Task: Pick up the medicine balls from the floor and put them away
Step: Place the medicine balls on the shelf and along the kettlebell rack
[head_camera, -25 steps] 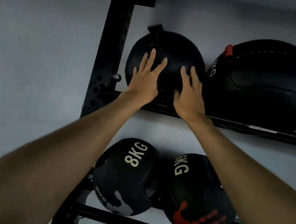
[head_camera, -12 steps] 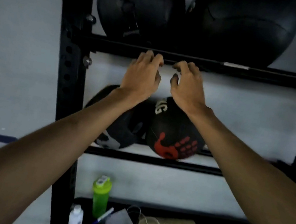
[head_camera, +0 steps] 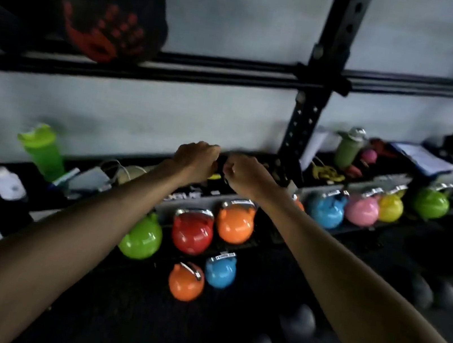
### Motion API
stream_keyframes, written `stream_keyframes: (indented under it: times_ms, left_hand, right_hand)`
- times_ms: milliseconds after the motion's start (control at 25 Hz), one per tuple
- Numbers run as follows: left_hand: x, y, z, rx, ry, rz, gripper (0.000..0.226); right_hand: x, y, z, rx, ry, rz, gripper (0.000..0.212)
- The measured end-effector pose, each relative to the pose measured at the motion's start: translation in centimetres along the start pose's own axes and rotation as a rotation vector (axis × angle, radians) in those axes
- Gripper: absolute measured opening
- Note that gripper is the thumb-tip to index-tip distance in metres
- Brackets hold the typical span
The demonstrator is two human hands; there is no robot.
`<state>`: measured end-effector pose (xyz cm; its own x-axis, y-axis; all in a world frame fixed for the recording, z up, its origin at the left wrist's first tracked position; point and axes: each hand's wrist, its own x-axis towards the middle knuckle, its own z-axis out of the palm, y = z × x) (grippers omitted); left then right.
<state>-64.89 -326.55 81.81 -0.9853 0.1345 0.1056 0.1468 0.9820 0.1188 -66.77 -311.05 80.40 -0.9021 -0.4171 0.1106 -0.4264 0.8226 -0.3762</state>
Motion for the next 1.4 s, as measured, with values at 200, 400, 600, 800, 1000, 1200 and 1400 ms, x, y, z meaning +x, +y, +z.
stream_keyframes:
  times_ms: [200,400,600,800,1000,1200,1400]
  left_hand:
    - [-0.5,10.7,13.1,0.007,-0.262,0.094,0.038]
    - [-1.9,14.8,25.6,-0.049,-0.554,0.032,0.028]
    - [-2.6,14.6,37.3,-0.099,-0.866,-0.018,0.03]
    - [-1.9,15.0,45.7,-0.165,-1.008,-0.058,0.033]
    - [-3.6,17.4,54.5,-0.248,-1.095,-0.124,0.031]
    - [-5.8,19.7,66.1,-0.311,-1.117,-0.211,0.029]
    - [-6.6,19.5,79.5,-0.356,-1.134,-0.422,0.033]
  right_hand:
    - [-8.8,12.2,5.7,0.021,-0.172,0.129,0.026]
    - [-14.9,21.1,13.8,0.059,-0.402,0.329,0.029]
    - [-17.5,26.9,22.0,0.108,-0.594,0.456,0.022]
    - [-19.6,31.6,28.1,0.148,-0.704,0.604,0.015]
    - [-23.1,36.1,34.8,0.218,-0.787,0.731,0.025]
    - [-25.6,42.8,43.8,0.261,-0.811,0.813,0.028]
    - [-26.6,50.3,55.8,0.345,-0.832,0.842,0.058]
